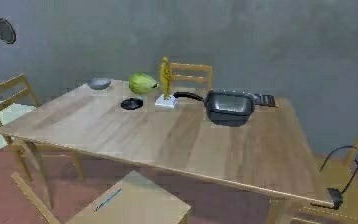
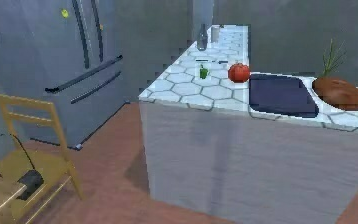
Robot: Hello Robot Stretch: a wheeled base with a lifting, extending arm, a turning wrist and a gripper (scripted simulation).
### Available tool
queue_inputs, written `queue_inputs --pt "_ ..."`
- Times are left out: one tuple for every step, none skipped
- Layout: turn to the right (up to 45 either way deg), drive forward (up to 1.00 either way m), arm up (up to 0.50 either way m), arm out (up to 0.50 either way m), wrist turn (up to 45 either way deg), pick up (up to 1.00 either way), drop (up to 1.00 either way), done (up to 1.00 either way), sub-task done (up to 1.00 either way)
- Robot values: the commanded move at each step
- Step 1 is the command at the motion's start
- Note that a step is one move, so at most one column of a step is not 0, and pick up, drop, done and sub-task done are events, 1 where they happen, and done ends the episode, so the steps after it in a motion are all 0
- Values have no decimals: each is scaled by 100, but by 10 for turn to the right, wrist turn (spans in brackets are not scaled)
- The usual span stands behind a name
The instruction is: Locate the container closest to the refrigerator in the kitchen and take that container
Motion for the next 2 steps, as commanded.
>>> queue_inputs --pt "450 0 0 0 0 0 0 0 0" --pt "240 0 0 0 0 0 0 0 0"
